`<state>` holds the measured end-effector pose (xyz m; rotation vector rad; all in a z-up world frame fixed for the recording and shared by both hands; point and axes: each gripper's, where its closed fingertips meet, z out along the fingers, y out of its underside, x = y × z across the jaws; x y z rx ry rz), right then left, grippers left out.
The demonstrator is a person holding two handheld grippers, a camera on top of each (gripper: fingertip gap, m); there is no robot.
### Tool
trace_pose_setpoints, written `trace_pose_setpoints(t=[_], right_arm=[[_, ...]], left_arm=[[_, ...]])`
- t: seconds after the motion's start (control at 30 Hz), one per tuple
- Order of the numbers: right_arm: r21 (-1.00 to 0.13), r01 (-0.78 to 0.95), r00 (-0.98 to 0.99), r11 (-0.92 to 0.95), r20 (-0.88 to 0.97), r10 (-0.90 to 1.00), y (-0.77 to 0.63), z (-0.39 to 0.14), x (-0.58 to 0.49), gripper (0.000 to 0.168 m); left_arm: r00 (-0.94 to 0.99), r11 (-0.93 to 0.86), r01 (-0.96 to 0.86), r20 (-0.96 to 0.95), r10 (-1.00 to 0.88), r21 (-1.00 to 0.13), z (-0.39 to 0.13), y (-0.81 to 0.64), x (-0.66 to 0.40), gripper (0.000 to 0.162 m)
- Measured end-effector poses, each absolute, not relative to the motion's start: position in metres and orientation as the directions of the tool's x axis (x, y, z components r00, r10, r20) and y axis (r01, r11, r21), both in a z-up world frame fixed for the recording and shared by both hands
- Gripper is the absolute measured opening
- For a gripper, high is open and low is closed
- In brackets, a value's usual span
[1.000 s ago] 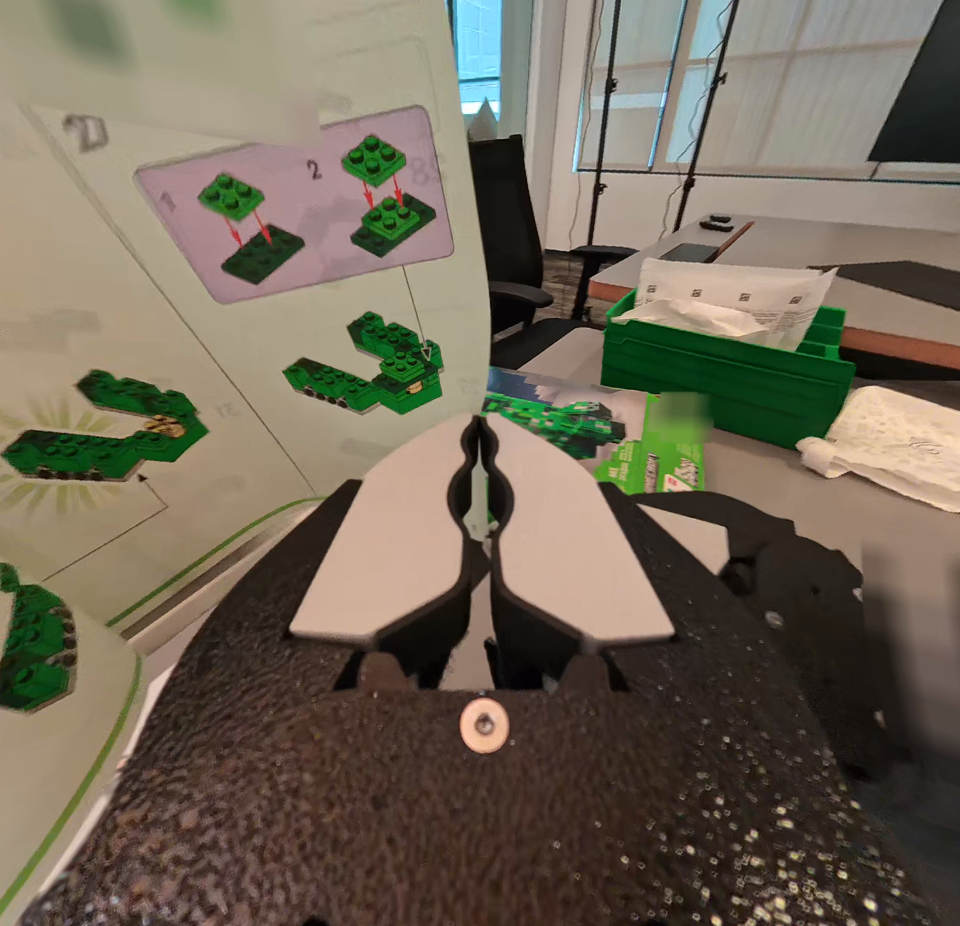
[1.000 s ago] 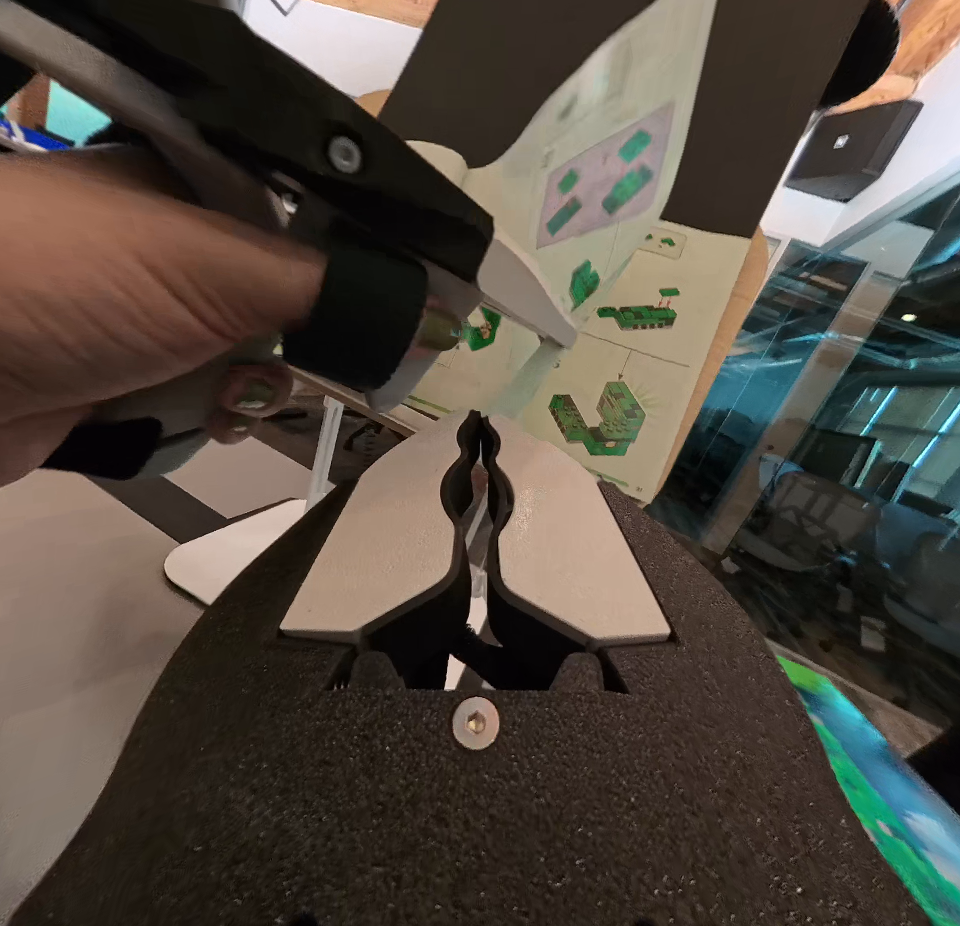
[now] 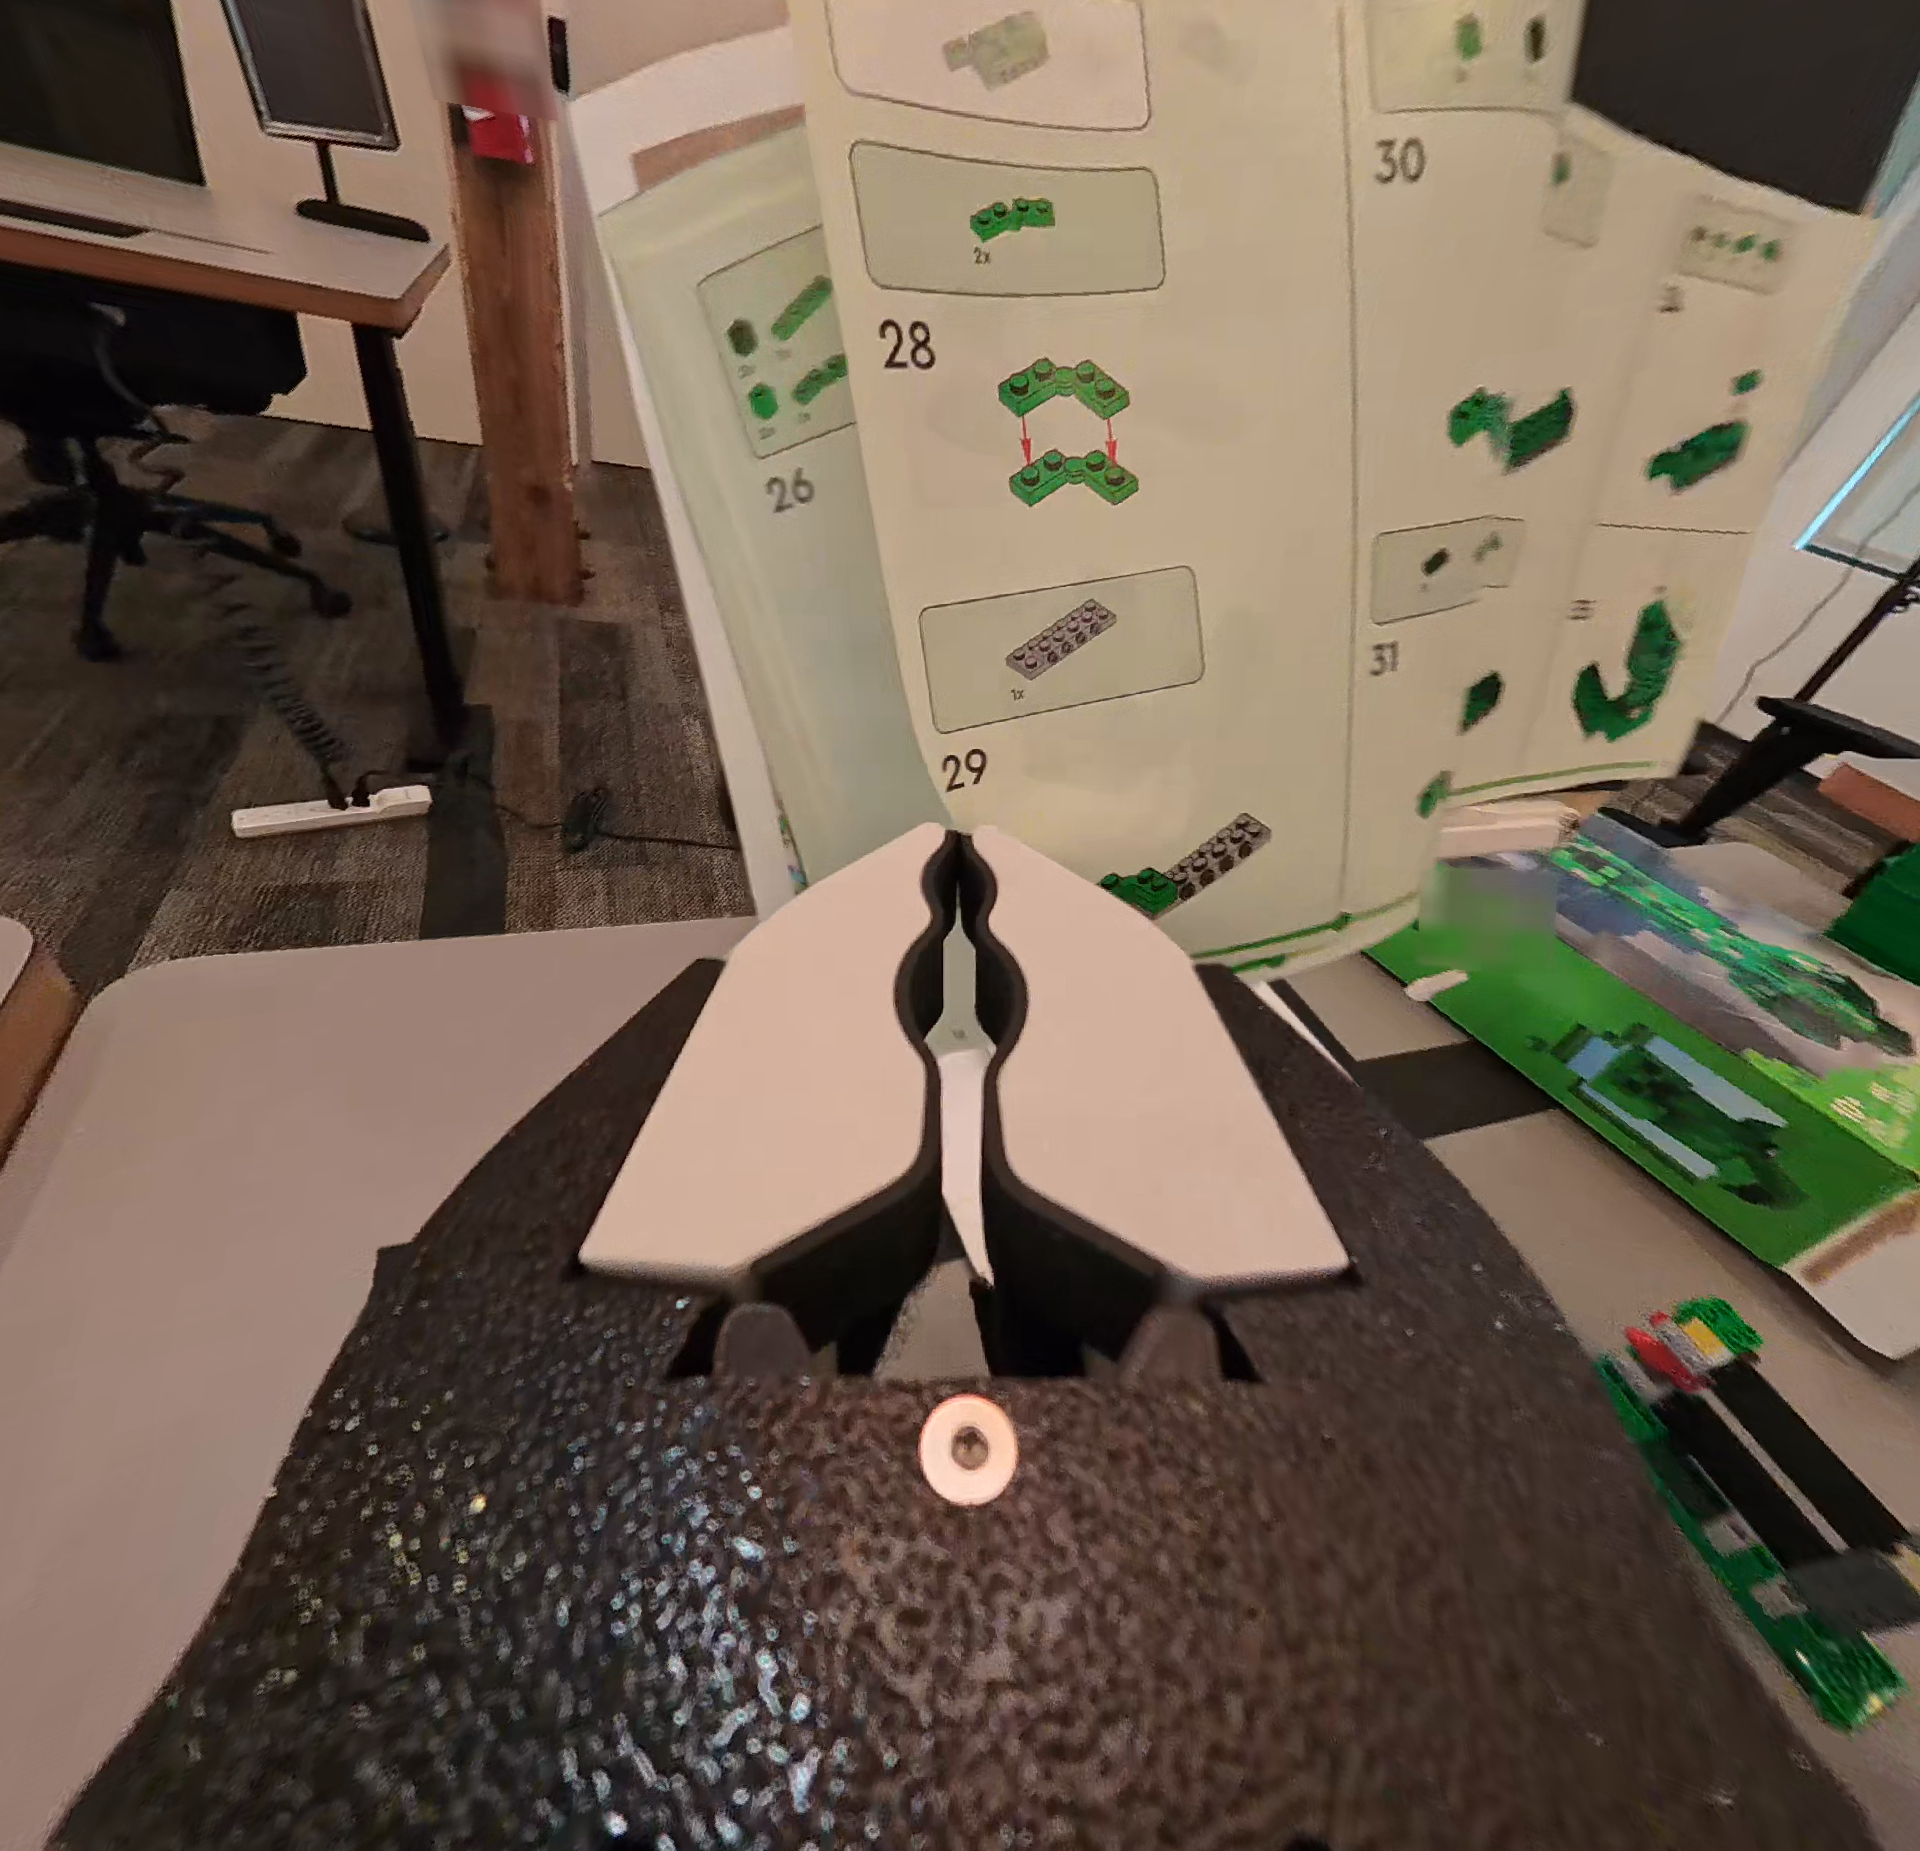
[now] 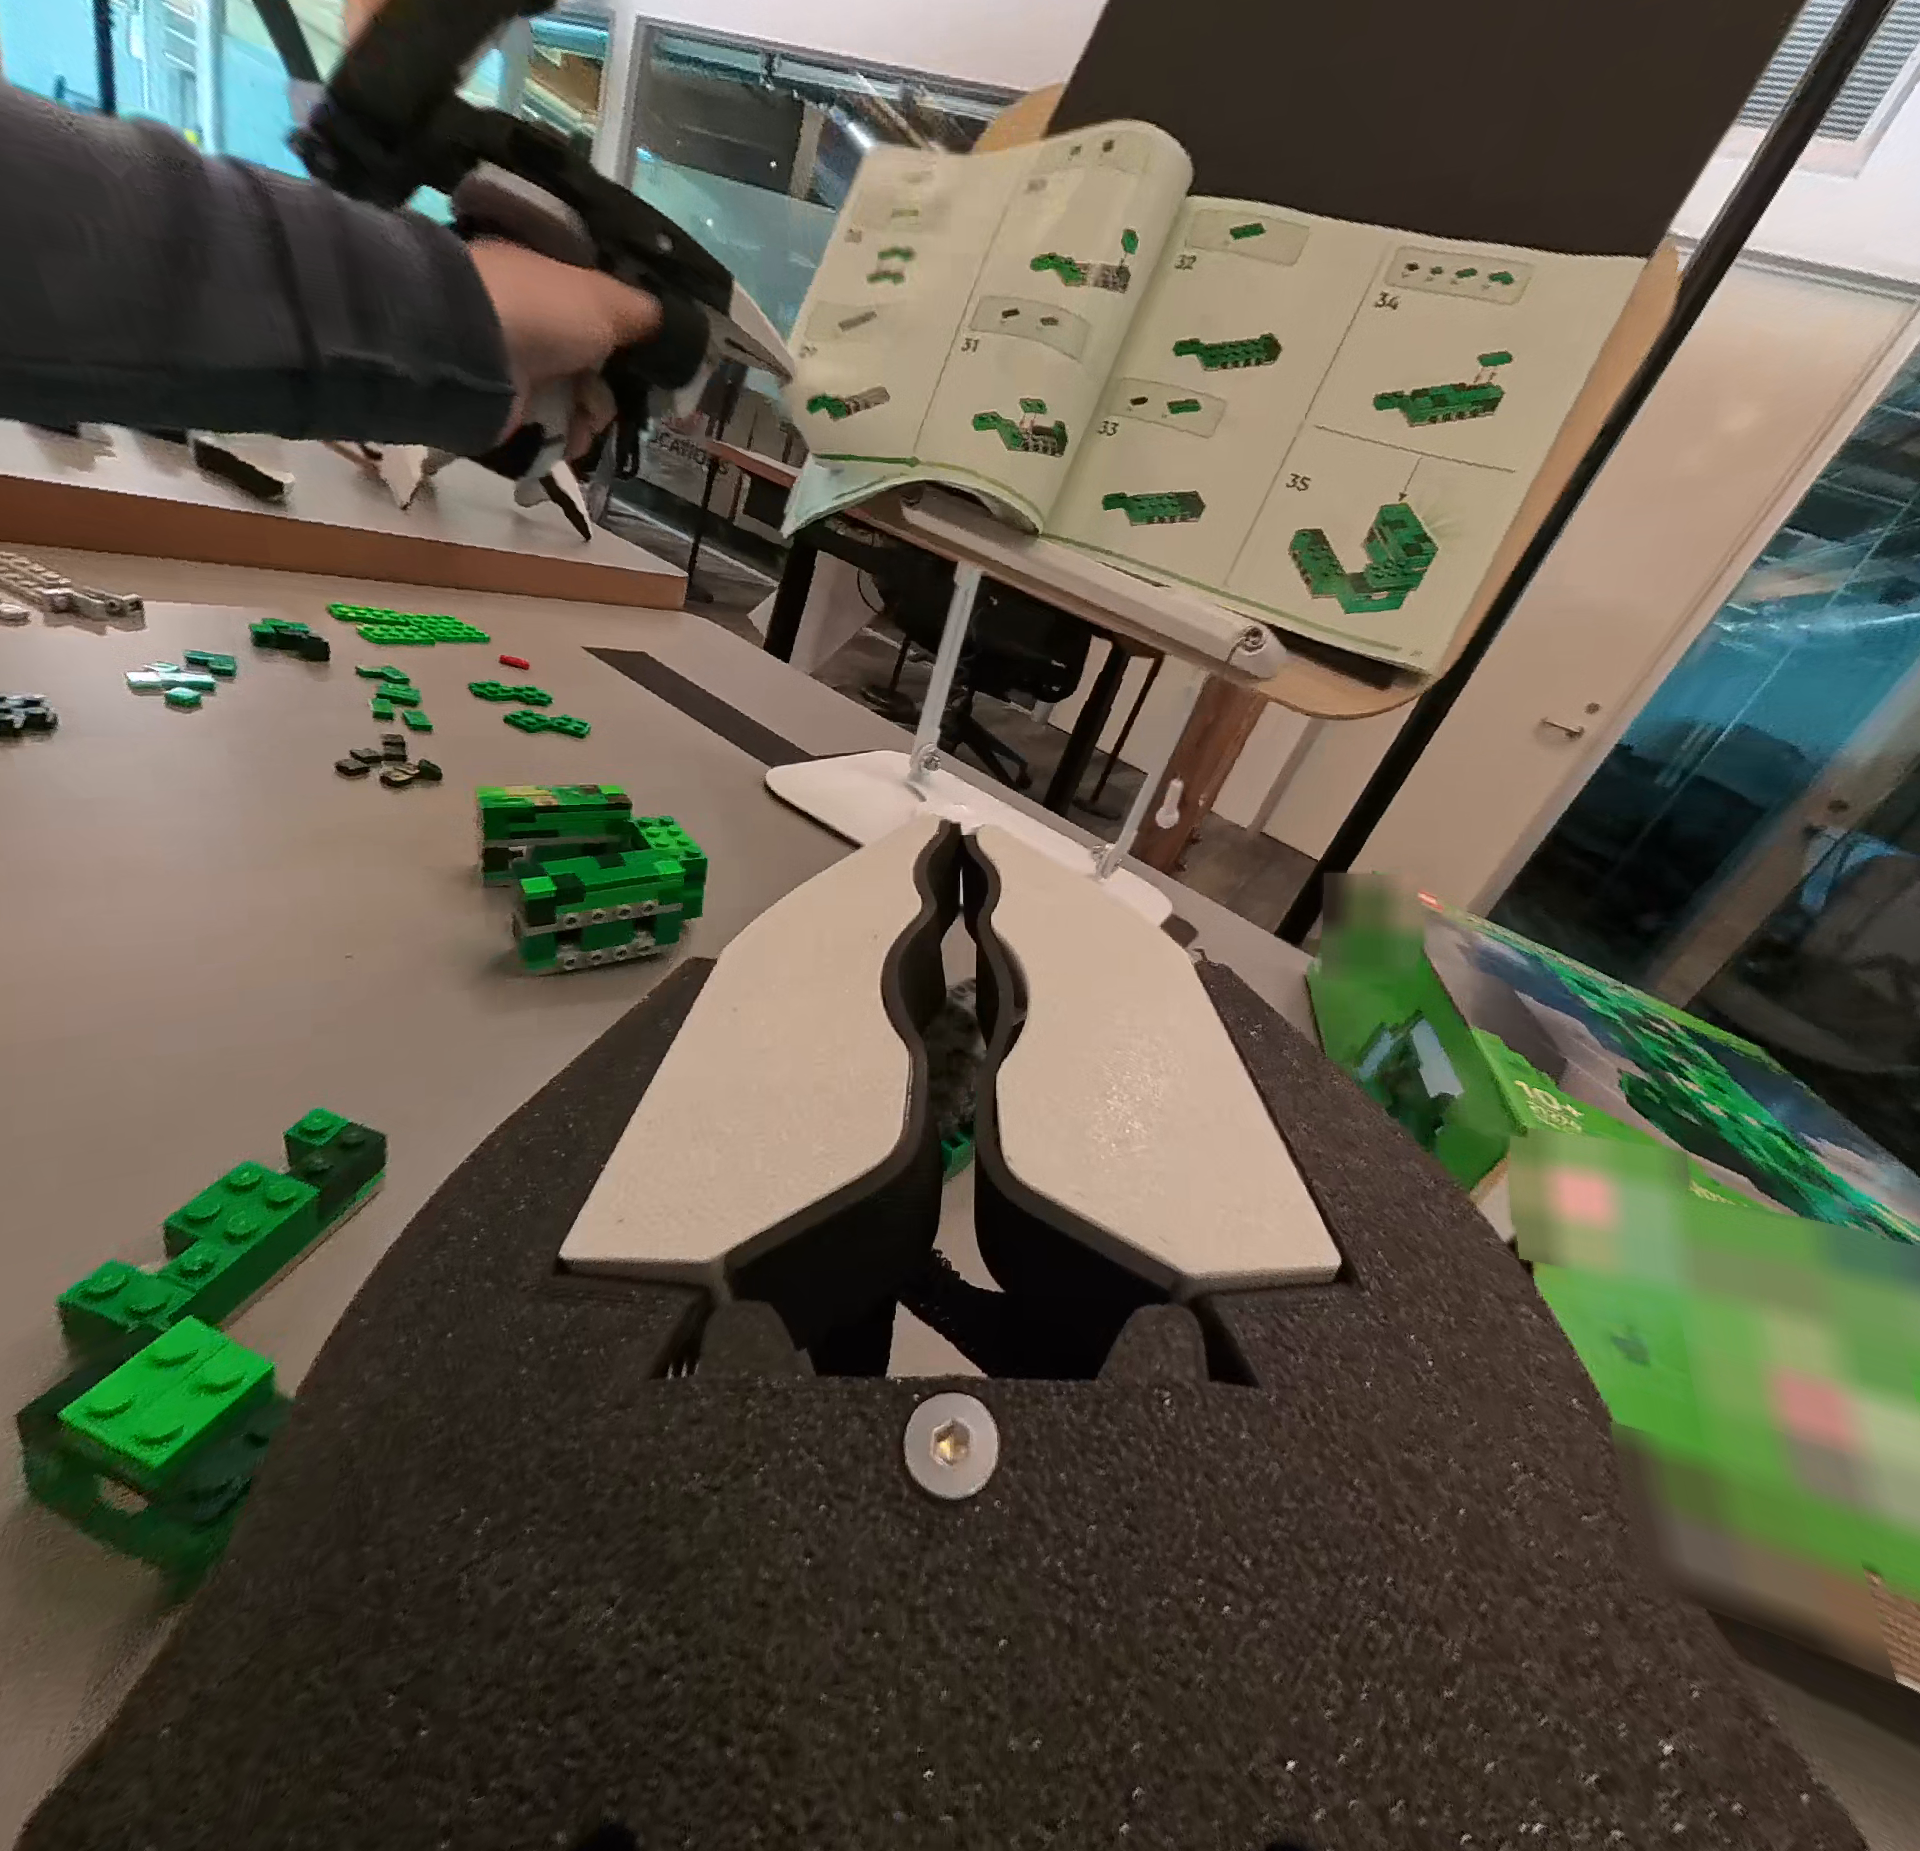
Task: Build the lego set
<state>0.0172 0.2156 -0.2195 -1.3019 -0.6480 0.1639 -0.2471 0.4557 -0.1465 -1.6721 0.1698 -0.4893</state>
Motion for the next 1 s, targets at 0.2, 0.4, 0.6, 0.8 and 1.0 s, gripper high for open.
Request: trace_pose_setpoints(t=[0.2,0.4,0.6,0.8,1.0], right_arm=[[-0.911,0.28,0.793,0.302,0.397,0.461,0.209,-0.23,0.011,0.0],[-0.904,0.288,0.804,0.317,0.408,0.433,0.21,-0.23,0.014,0.0],[-0.914,0.261,0.825,0.309,0.378,0.421,0.214,-0.23,0.02,0.0],[-0.923,0.241,0.835,0.301,0.355,0.42,0.217,-0.23,0.023,0.0],[-0.917,0.26,0.836,0.303,0.371,0.405,0.218,-0.232,0.024,0.0]], left_arm=[[0.9,-0.183,0.147,0.208,-0.383,-0.972,-0.154,0.483,-0.242,0.0],[0.88,-0.192,0.257,0.311,-0.359,-0.947,-0.164,0.487,-0.247,0.019],[0.889,-0.042,0.327,0.323,-0.323,-0.944,-0.157,0.444,-0.276,0.044],[0.97,0.245,0.174,0.123,-0.21,-0.954,-0.151,0.331,-0.291,0.049],[0.98,0.251,-0.183,-0.196,-0.027,-0.951,-0.195,0.234,-0.293,0.048]])
